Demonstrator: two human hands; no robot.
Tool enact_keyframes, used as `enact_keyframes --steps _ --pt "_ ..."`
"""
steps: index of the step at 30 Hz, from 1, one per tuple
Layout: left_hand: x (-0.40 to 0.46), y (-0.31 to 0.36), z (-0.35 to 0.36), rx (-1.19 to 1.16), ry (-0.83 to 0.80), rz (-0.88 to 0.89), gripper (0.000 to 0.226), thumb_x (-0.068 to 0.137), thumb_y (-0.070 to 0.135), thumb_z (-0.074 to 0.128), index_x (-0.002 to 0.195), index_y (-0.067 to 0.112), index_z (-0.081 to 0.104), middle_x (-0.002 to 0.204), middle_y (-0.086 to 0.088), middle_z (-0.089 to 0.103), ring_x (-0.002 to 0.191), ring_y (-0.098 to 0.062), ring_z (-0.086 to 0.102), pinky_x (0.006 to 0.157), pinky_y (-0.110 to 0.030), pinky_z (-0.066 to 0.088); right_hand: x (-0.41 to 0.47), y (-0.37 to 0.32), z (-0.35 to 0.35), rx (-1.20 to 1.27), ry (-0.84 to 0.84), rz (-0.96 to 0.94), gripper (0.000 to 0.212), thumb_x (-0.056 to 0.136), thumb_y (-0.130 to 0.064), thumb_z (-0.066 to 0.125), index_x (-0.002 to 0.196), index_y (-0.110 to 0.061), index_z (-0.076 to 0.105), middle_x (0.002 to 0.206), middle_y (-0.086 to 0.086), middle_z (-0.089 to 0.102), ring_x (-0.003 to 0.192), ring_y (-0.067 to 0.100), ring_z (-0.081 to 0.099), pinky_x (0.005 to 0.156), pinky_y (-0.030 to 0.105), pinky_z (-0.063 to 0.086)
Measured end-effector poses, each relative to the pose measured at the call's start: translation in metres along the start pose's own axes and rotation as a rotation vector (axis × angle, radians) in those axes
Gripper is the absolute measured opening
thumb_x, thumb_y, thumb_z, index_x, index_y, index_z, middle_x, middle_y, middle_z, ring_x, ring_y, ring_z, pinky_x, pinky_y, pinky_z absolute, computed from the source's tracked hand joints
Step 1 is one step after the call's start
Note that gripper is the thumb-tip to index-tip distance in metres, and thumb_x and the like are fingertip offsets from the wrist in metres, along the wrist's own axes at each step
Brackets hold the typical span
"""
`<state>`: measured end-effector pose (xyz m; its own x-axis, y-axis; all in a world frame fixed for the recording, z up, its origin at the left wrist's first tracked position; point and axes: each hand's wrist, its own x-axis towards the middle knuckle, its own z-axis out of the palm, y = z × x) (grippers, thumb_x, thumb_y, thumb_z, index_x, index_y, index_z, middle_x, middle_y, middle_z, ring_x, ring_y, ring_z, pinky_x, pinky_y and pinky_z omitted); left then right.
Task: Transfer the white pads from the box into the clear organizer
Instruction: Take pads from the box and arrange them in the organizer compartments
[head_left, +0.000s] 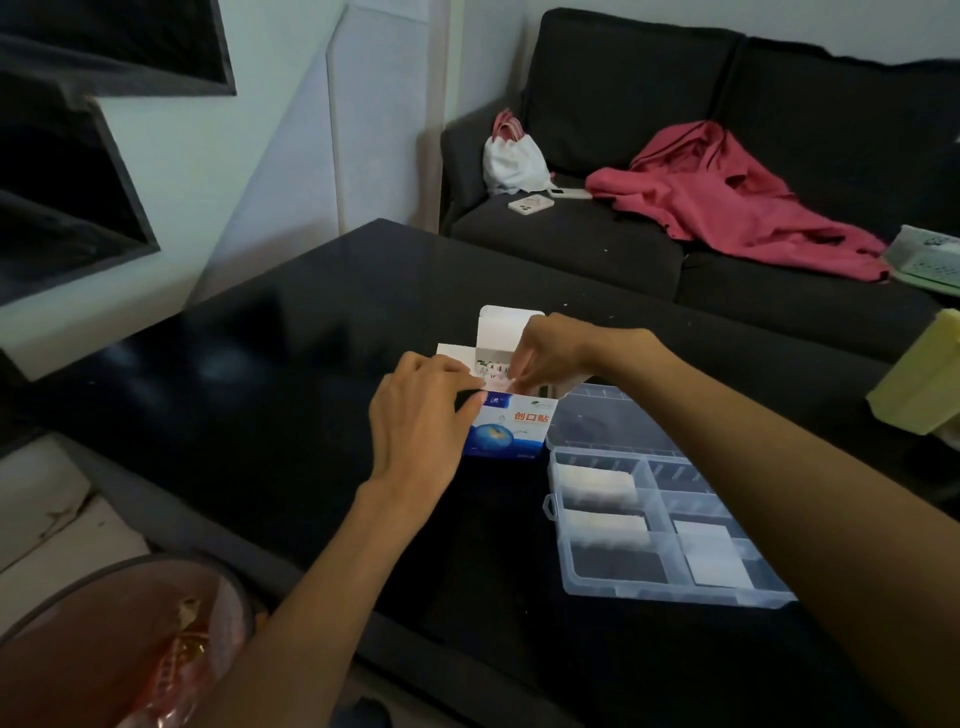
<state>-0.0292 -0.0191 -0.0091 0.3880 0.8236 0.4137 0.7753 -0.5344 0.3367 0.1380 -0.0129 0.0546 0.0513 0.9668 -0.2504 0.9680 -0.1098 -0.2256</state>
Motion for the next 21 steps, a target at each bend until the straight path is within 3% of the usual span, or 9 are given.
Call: enact_keyframes --steps 6,11,14,17,19,21 --pt "-0.001 -0.002 -0.002 -0.029 0.043 0.018 0.031 0.09 0.041 0.057 0.119 0.031 0.063 0.121 0.01 0.061 0.112 -0.008 0.047 0.082 -0.023 0.039 -0.011 0.011 -0.01 0.138 0.152 -0.037 0.031 0.087 -0.025 0.063 0.11 -0.006 0.067 0.114 0.007 0.066 0.091 0.014 0.061 0.062 0.017 0.047" --pt "-0.001 -0.001 0.0 -0.084 0.043 0.005 0.03 0.088 0.038 0.062 0.117 0.03 0.064 0.119 0.011 0.062 0.112 -0.008 0.048 0.082 -0.024 0.041 -0.022 0.021 -0.009 0.404 0.306 -0.02 0.027 0.089 -0.022 0.06 0.111 -0.006 0.066 0.111 0.004 0.066 0.083 0.007 0.06 0.065 0.017 0.049" --pt "-0.003 0.001 0.0 -0.084 0.059 0.019 0.035 0.087 0.04 0.063 0.119 0.028 0.063 0.119 0.009 0.062 0.111 -0.009 0.049 0.079 -0.024 0.041 -0.038 0.021 -0.012 0.672 0.371 0.024 0.021 0.09 -0.02 0.058 0.106 -0.01 0.066 0.099 0.001 0.067 0.082 0.006 0.063 0.065 0.018 0.053" --pt "-0.007 0.013 -0.007 -0.292 0.121 0.009 0.025 0.091 0.041 0.056 0.101 0.023 0.07 0.102 0.011 0.066 0.091 -0.005 0.058 0.064 -0.013 0.037 -0.073 0.022 -0.01 0.932 0.425 0.023 0.012 0.089 -0.02 0.06 0.096 -0.015 0.067 0.092 0.001 0.07 0.08 0.01 0.067 0.069 0.021 0.057" --pt "-0.01 0.028 -0.012 -0.69 -0.09 -0.141 0.038 0.096 0.043 0.044 0.082 0.021 0.071 0.087 0.01 0.071 0.071 -0.004 0.064 0.056 -0.013 0.038 -0.104 0.025 0.008 0.967 0.477 -0.008 0.01 0.087 -0.018 0.06 0.093 -0.021 0.067 0.087 -0.005 0.07 0.079 0.009 0.069 0.067 0.017 0.055" --pt "-0.013 0.043 -0.017 -1.002 -0.551 -0.348 0.058 0.098 0.051 0.027 0.082 0.017 0.072 0.081 0.004 0.074 0.064 -0.005 0.067 0.052 -0.02 0.038 -0.132 0.031 0.039 0.724 0.639 -0.039 0.016 0.085 -0.018 0.06 0.098 -0.027 0.065 0.089 -0.013 0.068 0.081 0.003 0.067 0.068 0.012 0.053"
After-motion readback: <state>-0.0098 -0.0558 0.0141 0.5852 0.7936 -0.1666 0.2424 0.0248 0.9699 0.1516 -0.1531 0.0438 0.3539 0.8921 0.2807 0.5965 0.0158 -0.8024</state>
